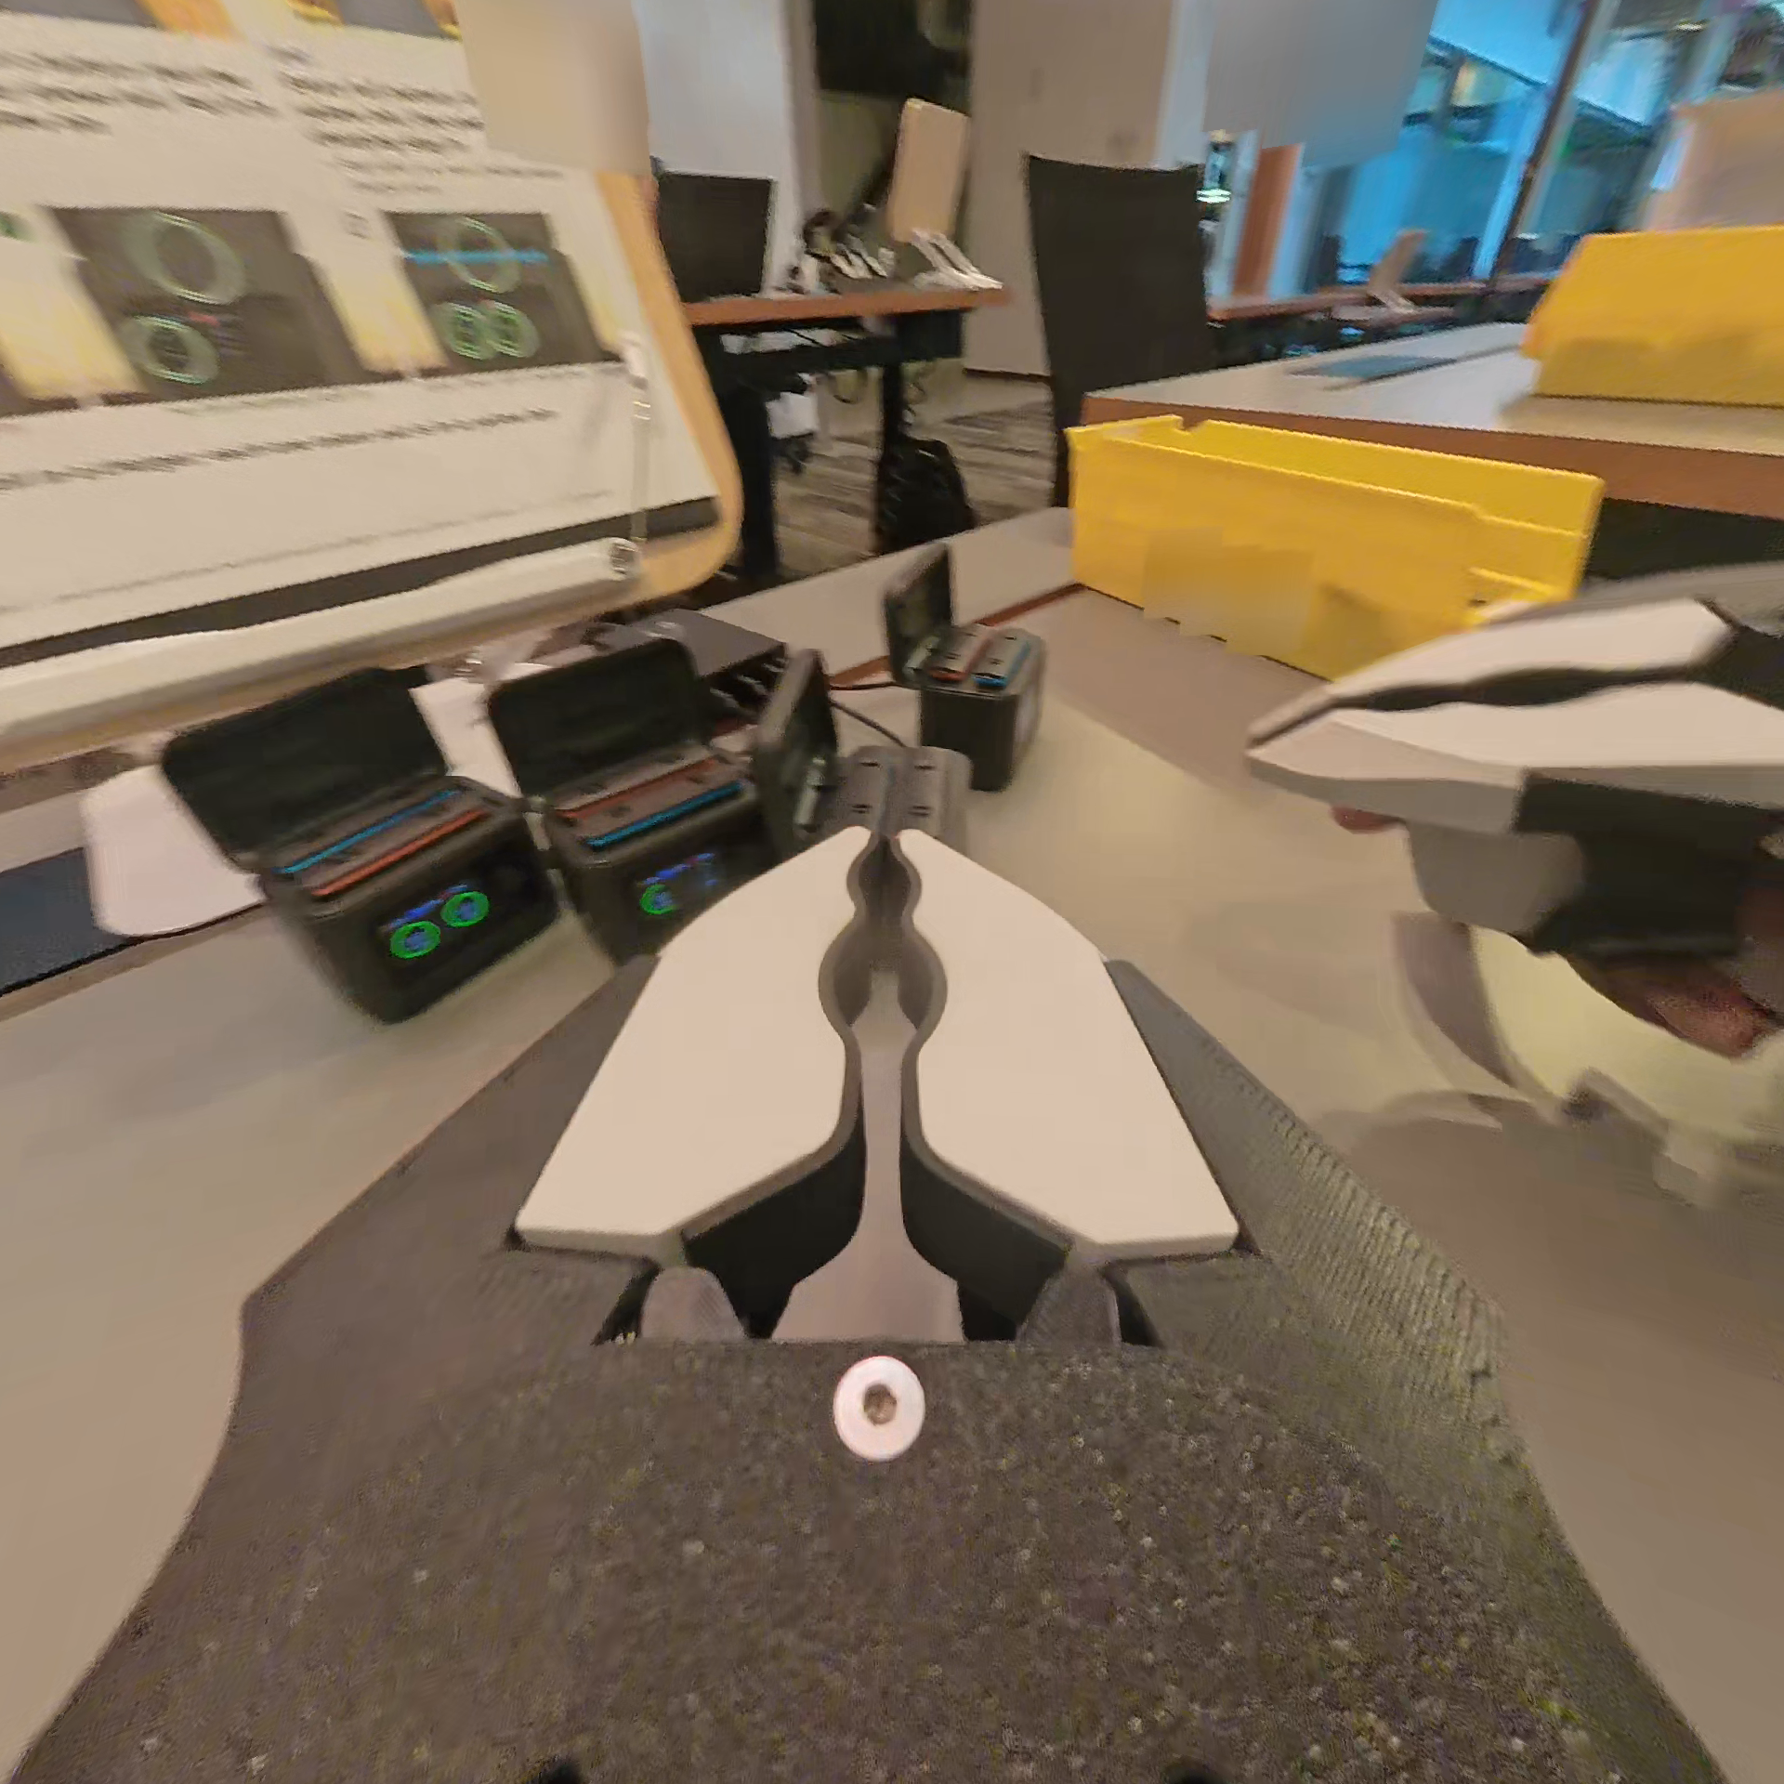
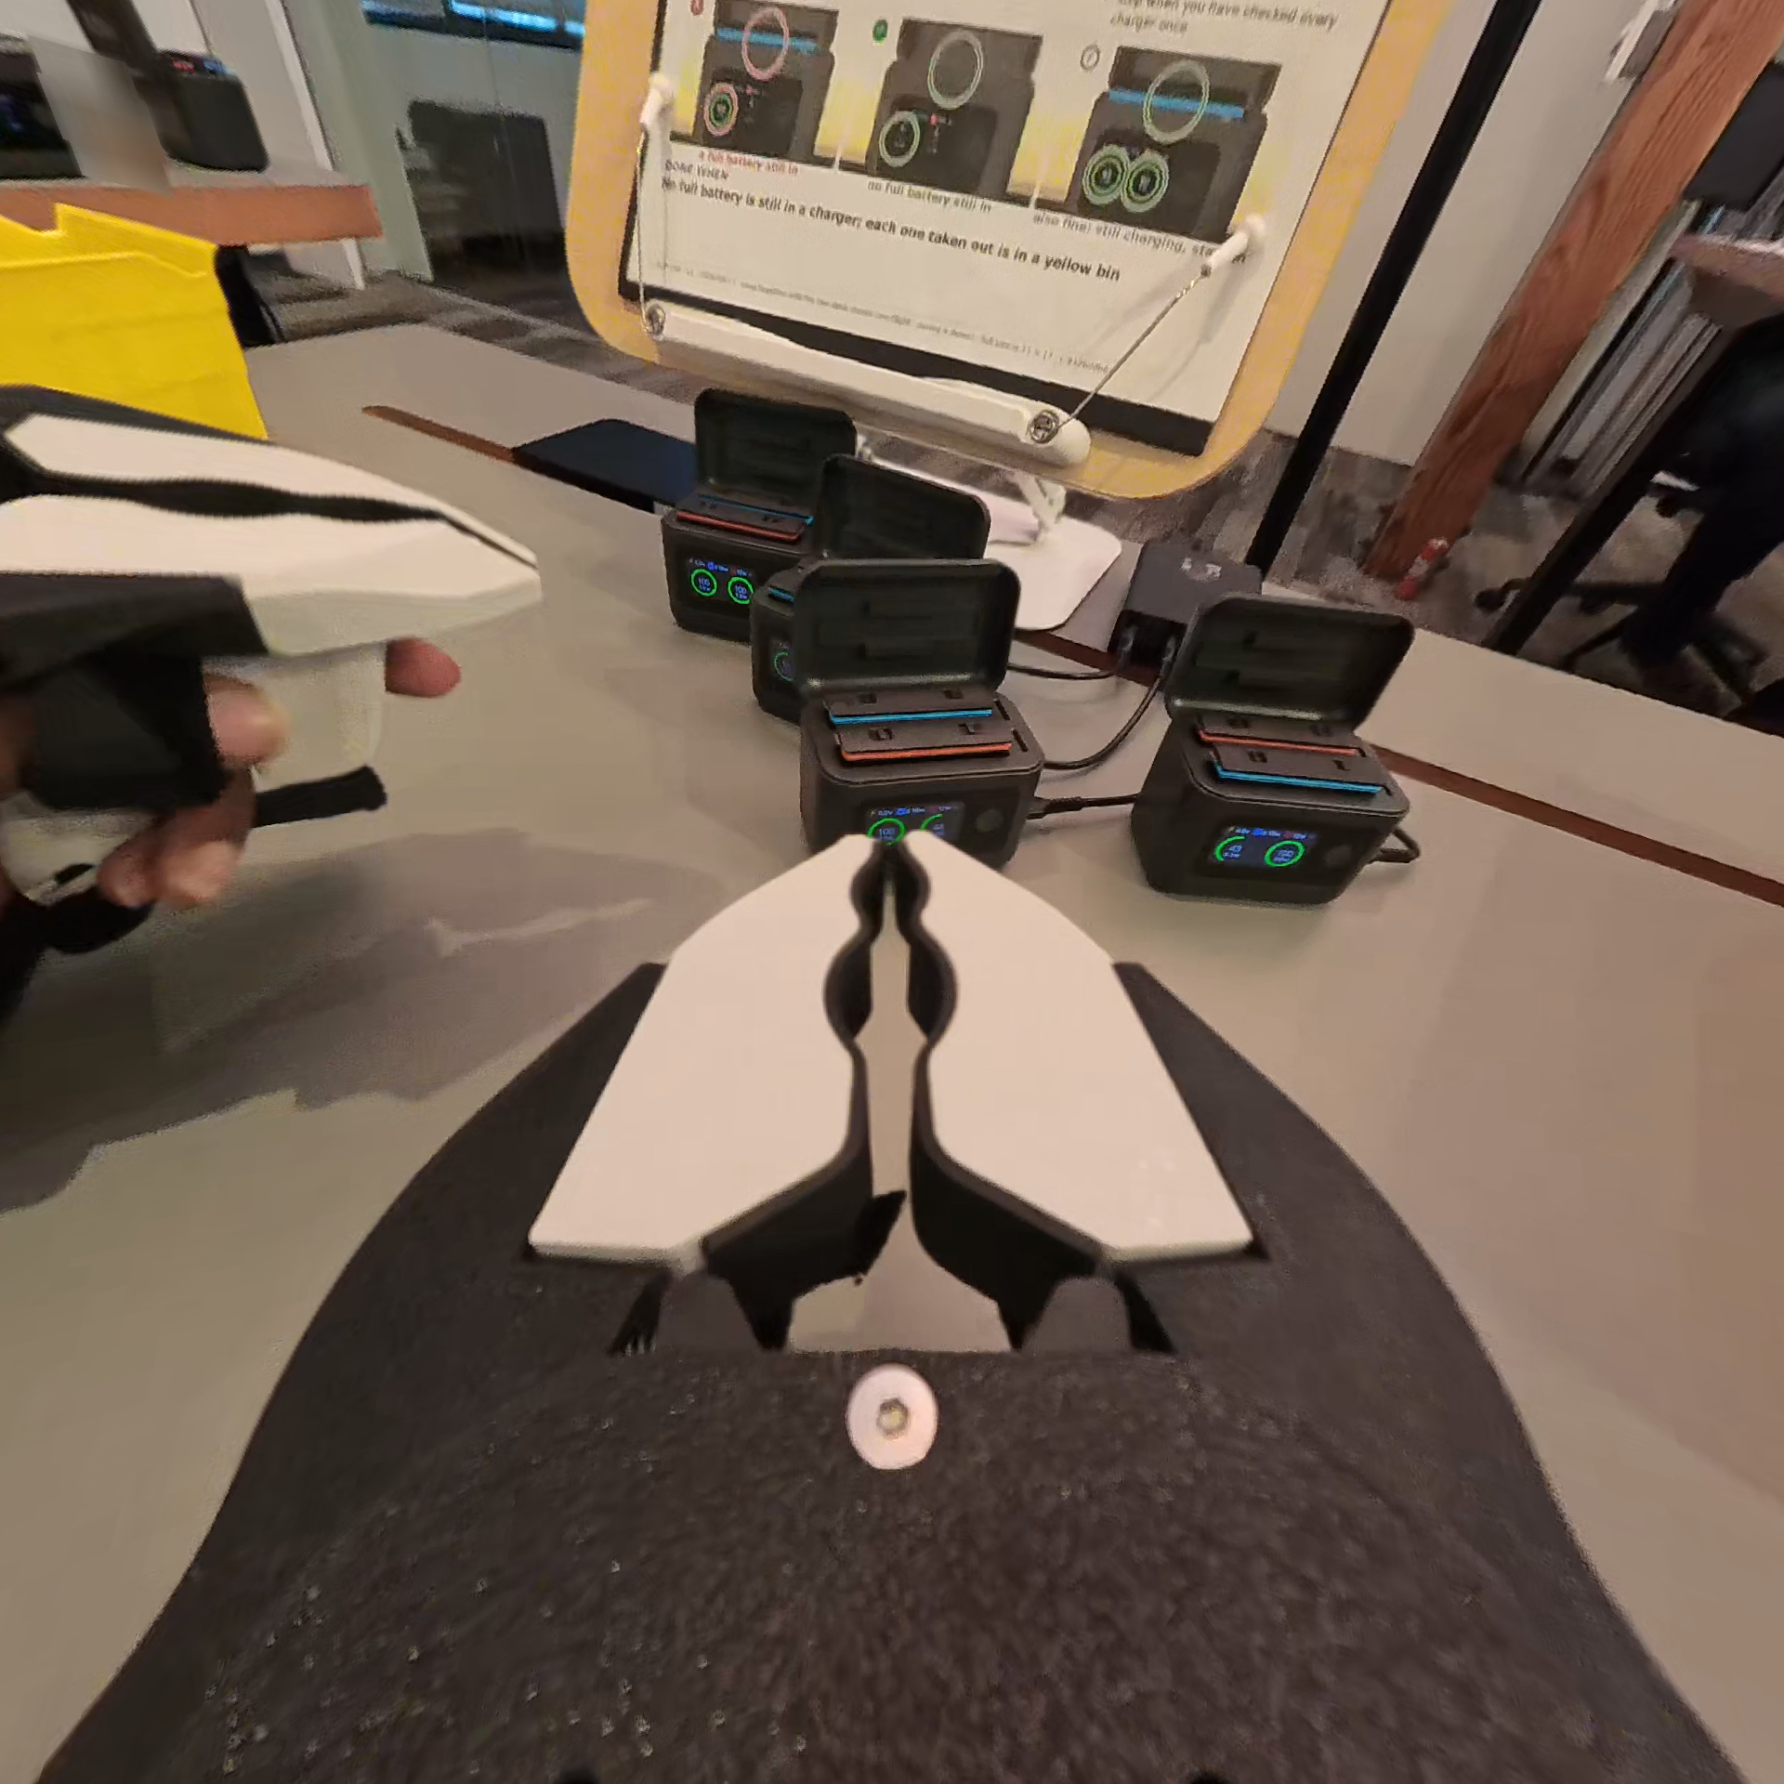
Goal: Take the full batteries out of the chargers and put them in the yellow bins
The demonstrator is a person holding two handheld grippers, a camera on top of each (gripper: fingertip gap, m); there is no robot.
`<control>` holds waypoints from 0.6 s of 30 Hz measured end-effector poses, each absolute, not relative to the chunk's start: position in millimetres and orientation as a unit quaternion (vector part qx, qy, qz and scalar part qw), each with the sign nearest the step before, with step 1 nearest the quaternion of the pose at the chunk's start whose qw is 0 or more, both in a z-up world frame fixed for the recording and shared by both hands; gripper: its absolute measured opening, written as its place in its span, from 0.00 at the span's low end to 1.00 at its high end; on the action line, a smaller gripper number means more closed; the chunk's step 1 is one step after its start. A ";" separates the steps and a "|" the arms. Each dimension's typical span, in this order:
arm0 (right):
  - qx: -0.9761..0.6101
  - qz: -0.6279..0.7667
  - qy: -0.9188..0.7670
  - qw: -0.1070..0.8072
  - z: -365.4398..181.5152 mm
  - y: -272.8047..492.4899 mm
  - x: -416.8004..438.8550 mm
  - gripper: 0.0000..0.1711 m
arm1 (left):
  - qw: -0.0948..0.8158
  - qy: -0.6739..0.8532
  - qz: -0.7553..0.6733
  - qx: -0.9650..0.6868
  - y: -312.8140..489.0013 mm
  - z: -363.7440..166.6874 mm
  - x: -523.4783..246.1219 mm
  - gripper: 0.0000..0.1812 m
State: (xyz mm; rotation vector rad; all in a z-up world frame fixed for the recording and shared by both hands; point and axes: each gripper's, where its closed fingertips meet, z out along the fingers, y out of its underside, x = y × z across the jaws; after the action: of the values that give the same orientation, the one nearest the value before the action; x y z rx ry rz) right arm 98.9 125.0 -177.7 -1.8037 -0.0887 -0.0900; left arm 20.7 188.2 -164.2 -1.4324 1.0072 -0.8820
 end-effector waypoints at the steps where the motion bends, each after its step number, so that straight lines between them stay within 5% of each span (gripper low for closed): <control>1: -0.783 -0.031 -0.035 0.621 -181.0 124.5 94.0 0.00 | 0.567 0.413 -0.360 -0.615 196.3 -163.5 15.9 0.00; 18: -0.792 -0.029 -0.090 0.604 -193.8 120.2 63.1 0.00 | 0.543 0.301 -0.255 -0.742 241.0 -196.5 -47.1 0.00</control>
State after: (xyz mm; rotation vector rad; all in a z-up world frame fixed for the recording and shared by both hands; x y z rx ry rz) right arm 63.1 120.2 -193.8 -1.8327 -0.2075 -0.0665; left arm -47.1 241.0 -196.5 -1.7609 0.7142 -0.6047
